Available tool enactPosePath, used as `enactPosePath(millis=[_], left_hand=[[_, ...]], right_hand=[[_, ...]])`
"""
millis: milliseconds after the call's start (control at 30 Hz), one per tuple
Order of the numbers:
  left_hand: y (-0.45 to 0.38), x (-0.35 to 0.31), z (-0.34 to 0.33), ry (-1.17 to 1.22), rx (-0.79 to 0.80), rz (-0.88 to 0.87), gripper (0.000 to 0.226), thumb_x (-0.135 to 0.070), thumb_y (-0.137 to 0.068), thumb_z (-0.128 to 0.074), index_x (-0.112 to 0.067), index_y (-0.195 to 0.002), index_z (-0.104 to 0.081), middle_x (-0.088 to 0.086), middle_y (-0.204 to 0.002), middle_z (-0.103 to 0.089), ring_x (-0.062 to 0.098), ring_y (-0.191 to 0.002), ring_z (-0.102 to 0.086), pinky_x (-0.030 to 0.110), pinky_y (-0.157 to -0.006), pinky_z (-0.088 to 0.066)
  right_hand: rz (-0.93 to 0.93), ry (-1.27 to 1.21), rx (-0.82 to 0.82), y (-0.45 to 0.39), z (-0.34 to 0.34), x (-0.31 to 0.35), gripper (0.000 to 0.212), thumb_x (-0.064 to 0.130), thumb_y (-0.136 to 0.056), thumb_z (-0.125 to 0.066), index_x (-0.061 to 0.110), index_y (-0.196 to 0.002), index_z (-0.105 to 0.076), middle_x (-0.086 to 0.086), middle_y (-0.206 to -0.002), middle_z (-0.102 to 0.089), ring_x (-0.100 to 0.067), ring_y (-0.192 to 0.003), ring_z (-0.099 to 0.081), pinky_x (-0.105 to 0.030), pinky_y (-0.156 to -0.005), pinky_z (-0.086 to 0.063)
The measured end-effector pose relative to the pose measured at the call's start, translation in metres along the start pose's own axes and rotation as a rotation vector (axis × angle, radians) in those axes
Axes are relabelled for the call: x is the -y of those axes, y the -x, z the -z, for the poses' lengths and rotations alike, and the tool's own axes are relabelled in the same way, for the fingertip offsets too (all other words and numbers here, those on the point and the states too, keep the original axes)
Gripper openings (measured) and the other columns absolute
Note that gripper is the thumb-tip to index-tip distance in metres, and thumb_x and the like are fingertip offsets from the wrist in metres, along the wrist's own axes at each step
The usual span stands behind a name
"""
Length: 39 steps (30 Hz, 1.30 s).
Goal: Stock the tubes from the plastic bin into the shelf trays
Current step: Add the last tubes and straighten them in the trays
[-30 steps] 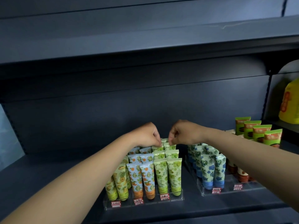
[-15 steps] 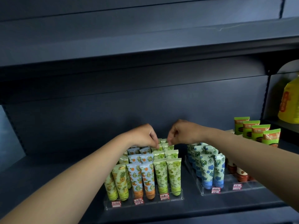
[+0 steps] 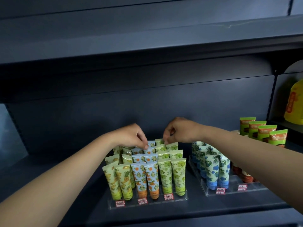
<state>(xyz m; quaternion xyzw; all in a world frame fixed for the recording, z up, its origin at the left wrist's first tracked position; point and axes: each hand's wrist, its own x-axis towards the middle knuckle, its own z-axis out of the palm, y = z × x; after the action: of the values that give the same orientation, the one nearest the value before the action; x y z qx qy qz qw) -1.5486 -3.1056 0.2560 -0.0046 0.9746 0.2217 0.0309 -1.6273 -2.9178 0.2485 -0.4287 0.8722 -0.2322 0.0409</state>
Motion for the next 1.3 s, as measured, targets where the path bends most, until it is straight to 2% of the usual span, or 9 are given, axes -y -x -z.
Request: enactPosePath(millis=[167,300,467,667,833,1000,1133,1200,1300], left_hand=[[0.005,0.01,0.005,-0.023,-0.036,0.018,0.016,-0.017,-0.079,-0.073,-0.013,-0.095,-0.074,-0.015,-0.076,-0.065,-0.002,-0.073,-0.058,0.011,-0.071,-0.043],[0.005,0.015,0.002,-0.036,-0.051,0.021,0.01,-0.013,-0.079,-0.072,-0.013,-0.088,-0.076,-0.017,-0.069,-0.065,-0.003,-0.068,-0.058,0.015,-0.072,-0.045],[0.004,0.015,-0.002,-0.066,-0.053,0.014,0.009,-0.01,-0.079,-0.07,-0.011,-0.085,-0.076,-0.011,-0.07,-0.066,-0.001,-0.066,-0.057,0.02,-0.071,-0.047],[0.002,0.017,-0.005,-0.098,-0.103,-0.006,0.01,-0.011,-0.077,-0.07,-0.012,-0.085,-0.076,-0.016,-0.064,-0.062,-0.004,-0.055,-0.052,0.009,-0.052,-0.038],[0.003,0.019,-0.004,-0.042,-0.077,0.004,0.009,-0.01,-0.077,-0.071,-0.011,-0.085,-0.076,-0.013,-0.067,-0.064,-0.004,-0.059,-0.054,0.007,-0.052,-0.038],[0.006,0.019,0.001,0.002,-0.06,0.02,0.01,-0.014,-0.077,-0.073,-0.013,-0.087,-0.076,-0.014,-0.07,-0.066,-0.002,-0.066,-0.056,0.013,-0.063,-0.042],[0.014,0.02,0.006,0.032,-0.105,0.02,0.009,-0.016,-0.078,-0.072,-0.015,-0.087,-0.076,-0.014,-0.07,-0.065,-0.001,-0.068,-0.057,0.014,-0.065,-0.044],[0.023,0.024,0.01,0.067,-0.136,0.019,0.008,-0.018,-0.079,-0.072,-0.016,-0.086,-0.076,-0.011,-0.075,-0.068,0.002,-0.072,-0.06,0.017,-0.07,-0.046],[0.043,0.031,0.014,0.133,-0.163,0.006,0.005,-0.021,-0.078,-0.074,-0.02,-0.082,-0.076,-0.012,-0.074,-0.07,-0.004,-0.068,-0.061,0.009,-0.065,-0.044]], right_hand=[[0.074,0.065,0.027,-0.01,-0.012,0.02,0.008,0.019,-0.083,-0.069,0.017,-0.088,-0.075,0.01,-0.092,-0.069,0.002,-0.081,-0.057,-0.007,-0.07,-0.042],[0.081,0.111,0.063,-0.021,-0.024,0.032,0.009,0.022,-0.082,-0.07,0.018,-0.089,-0.075,0.006,-0.099,-0.071,-0.006,-0.094,-0.062,-0.022,-0.083,-0.049],[0.087,0.16,0.096,-0.029,-0.033,0.042,0.012,0.017,-0.085,-0.064,0.018,-0.079,-0.074,0.003,-0.096,-0.072,-0.011,-0.093,-0.063,-0.028,-0.083,-0.05],[0.091,0.208,0.063,-0.035,-0.038,0.046,0.01,0.016,-0.084,-0.064,0.013,-0.085,-0.074,-0.003,-0.095,-0.072,-0.016,-0.09,-0.065,-0.035,-0.087,-0.052],[0.09,0.183,0.057,-0.034,-0.037,0.045,0.01,0.019,-0.084,-0.066,0.014,-0.084,-0.075,0.0,-0.094,-0.072,-0.013,-0.09,-0.064,-0.033,-0.086,-0.052],[0.071,0.13,0.075,-0.031,-0.032,0.044,0.009,0.022,-0.082,-0.07,0.015,-0.084,-0.076,0.002,-0.095,-0.072,-0.01,-0.092,-0.063,-0.028,-0.084,-0.051],[0.062,0.097,0.053,-0.03,-0.028,0.044,0.012,0.023,-0.081,-0.071,0.012,-0.085,-0.076,0.002,-0.094,-0.072,-0.009,-0.089,-0.063,-0.029,-0.083,-0.052],[0.07,0.059,0.028,-0.027,-0.026,0.047,0.011,0.023,-0.081,-0.071,0.013,-0.083,-0.075,0.005,-0.092,-0.071,-0.005,-0.086,-0.062,-0.023,-0.077,-0.05],[0.114,-0.039,0.016,-0.018,-0.028,0.058,0.006,0.022,-0.081,-0.071,0.017,-0.08,-0.075,0.011,-0.084,-0.068,0.002,-0.078,-0.06,-0.015,-0.072,-0.046]])
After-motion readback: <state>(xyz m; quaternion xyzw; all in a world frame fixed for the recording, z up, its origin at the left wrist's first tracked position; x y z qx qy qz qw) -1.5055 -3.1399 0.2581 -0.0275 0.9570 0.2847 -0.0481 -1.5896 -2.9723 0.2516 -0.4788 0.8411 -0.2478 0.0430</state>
